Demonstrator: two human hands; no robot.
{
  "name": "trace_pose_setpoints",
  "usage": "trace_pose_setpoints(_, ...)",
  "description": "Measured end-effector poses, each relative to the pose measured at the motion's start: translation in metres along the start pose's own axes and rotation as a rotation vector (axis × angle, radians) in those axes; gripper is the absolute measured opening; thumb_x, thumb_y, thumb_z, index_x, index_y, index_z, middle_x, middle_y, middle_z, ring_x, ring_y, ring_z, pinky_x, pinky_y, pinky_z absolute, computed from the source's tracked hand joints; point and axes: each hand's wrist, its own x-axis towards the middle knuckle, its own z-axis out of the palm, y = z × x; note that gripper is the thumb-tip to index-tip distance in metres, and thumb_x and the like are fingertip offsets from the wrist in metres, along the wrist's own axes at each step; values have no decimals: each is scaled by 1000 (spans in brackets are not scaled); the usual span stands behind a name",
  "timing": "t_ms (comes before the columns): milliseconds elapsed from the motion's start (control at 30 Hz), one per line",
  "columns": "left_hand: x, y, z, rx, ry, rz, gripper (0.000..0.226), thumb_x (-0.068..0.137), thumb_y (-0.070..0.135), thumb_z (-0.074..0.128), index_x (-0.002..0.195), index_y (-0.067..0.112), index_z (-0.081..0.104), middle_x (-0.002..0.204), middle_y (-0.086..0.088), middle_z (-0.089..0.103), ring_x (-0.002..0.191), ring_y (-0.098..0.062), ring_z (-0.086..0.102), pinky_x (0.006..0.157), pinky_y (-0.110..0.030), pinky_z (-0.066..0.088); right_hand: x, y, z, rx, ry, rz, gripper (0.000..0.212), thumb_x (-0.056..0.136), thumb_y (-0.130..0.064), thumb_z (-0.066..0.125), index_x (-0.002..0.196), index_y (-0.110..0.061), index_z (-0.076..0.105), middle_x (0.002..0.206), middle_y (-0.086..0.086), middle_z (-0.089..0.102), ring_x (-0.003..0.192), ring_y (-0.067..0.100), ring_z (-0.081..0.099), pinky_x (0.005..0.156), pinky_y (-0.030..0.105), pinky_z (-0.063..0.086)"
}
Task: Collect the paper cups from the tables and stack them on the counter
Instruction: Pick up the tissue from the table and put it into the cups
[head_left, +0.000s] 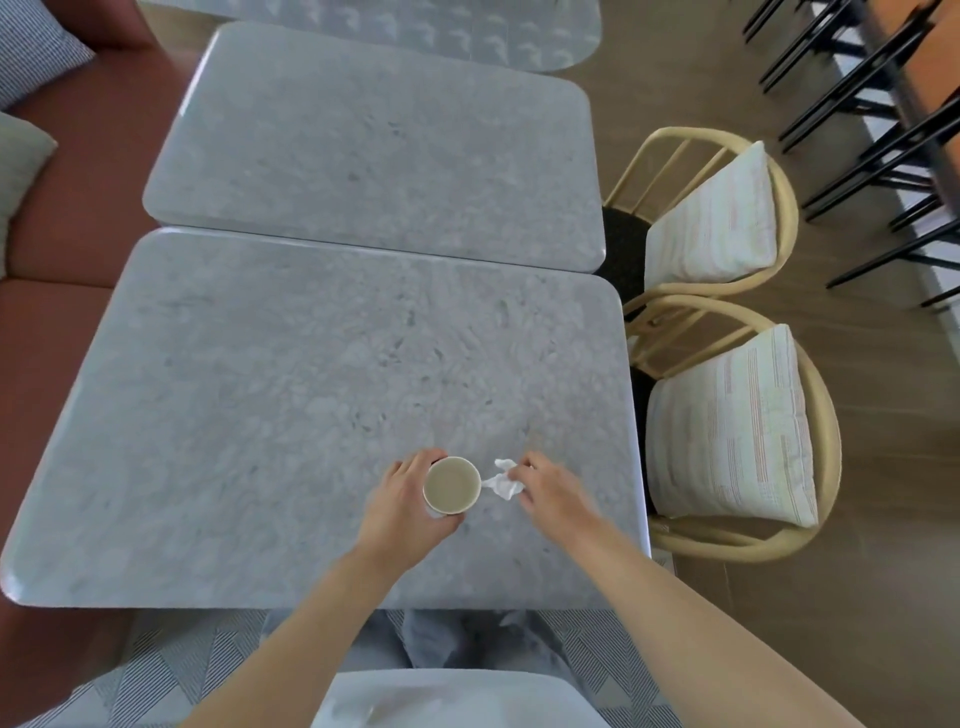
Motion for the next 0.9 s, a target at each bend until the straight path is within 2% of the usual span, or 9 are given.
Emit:
trace_pose_setpoints(133, 1, 8, 9, 4, -35, 25, 69, 71, 30, 93, 130, 31, 57, 118, 21, 60, 104, -13, 55, 84, -30, 44, -10, -14, -13, 27, 55, -82, 26, 102, -11, 61, 125, -10, 72, 110, 10, 58, 93, 31, 63, 72, 31, 39)
trace_pose_setpoints(300, -5, 18, 18, 19, -33, 36, 62, 72, 24, 88, 126, 31, 59, 113, 20, 62, 102, -16, 58, 80, -29, 47, -27, -36, -35, -4, 99, -184, 18, 98, -6, 62, 113, -4, 72, 108, 11, 61, 88, 30, 62, 72, 42, 50)
trace_pose_setpoints(433, -8, 20, 19, 21, -34, 36, 59, 70, 24, 89, 122, 31, 61, 109, 20, 62, 101, -16, 57, 81, -36, 52, -38, -51, -41, -29, 63, -207, 27, 100, -6, 58, 125, -6, 67, 115, 10, 61, 93, 32, 62, 78, 46, 51)
trace_pose_setpoints(600, -9, 18, 19, 18, -42, 57, 60, 73, 26, 87, 126, 29, 60, 112, 17, 64, 103, -16, 57, 83, -34, 52, -43, -66, -34, -44, 46, -269, 42, 104, -9, 55, 145, -8, 57, 130, 8, 60, 110, 26, 61, 89, 37, 52)
trace_pose_setpoints(700, -11, 16, 19, 21, -31, 70, 56, 77, 29, 85, 127, 28, 59, 113, 17, 66, 102, -14, 55, 82, -32, 52, -41, -71, -25, -51, 18, -286, 41, 106, -9, 50, 145, -4, 57, 139, 10, 58, 120, 28, 58, 97, 40, 51)
trace_pose_setpoints(800, -10, 15, 20, 25, -39, 96, 48, 79, 28, 81, 122, 31, 60, 113, 20, 64, 102, -14, 56, 84, -28, 48, -38, -73, -16, -92, -21, -312, 37, 108, -11, 44, 139, -1, 61, 136, 14, 59, 118, 32, 58, 94, 43, 51)
trace_pose_setpoints(900, -9, 13, 21, 46, -57, 131, 39, 82, 28, 76, 117, 33, 61, 110, 20, 61, 101, -16, 58, 89, -30, 48, -36, -75, -9, -104, -50, -317, 41, 110, -19, 37, 140, -4, 60, 139, 12, 57, 118, 32, 58, 95, 42, 52)
